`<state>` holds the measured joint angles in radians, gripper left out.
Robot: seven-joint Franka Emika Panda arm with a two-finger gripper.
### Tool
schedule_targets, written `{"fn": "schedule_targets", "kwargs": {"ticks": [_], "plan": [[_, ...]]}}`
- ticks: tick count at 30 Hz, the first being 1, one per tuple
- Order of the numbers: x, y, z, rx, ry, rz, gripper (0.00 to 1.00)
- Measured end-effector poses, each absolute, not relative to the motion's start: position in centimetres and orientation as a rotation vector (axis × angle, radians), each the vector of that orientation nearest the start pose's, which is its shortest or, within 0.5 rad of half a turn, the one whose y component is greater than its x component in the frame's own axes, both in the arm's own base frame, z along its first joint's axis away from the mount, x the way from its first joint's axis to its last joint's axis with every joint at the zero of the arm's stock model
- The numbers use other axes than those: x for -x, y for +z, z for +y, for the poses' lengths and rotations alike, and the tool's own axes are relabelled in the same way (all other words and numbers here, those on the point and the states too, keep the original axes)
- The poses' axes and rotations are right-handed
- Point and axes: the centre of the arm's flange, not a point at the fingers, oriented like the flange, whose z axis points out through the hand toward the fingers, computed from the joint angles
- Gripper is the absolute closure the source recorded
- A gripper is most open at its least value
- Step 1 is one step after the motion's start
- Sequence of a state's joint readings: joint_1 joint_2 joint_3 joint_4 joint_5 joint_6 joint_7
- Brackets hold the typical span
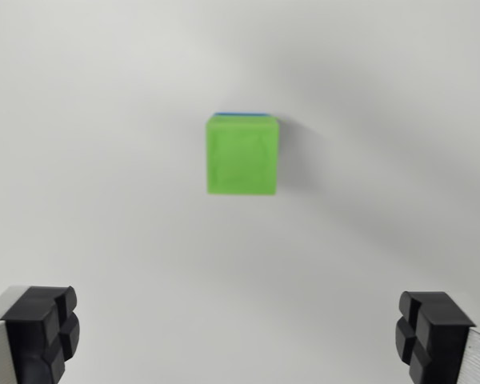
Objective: Stack cube
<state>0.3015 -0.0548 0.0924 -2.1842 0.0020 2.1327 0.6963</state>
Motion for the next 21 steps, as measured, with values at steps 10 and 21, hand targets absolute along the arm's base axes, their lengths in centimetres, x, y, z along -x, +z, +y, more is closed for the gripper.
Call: {"fn": "schedule_targets", "kwargs": {"ticks": [10,21], "plan": [[-48.3,44.3,20.1,3.107,-0.008,0.474,0.00],[-48.3,46.3,20.2,3.108,-0.006,0.474,0.00]]}}
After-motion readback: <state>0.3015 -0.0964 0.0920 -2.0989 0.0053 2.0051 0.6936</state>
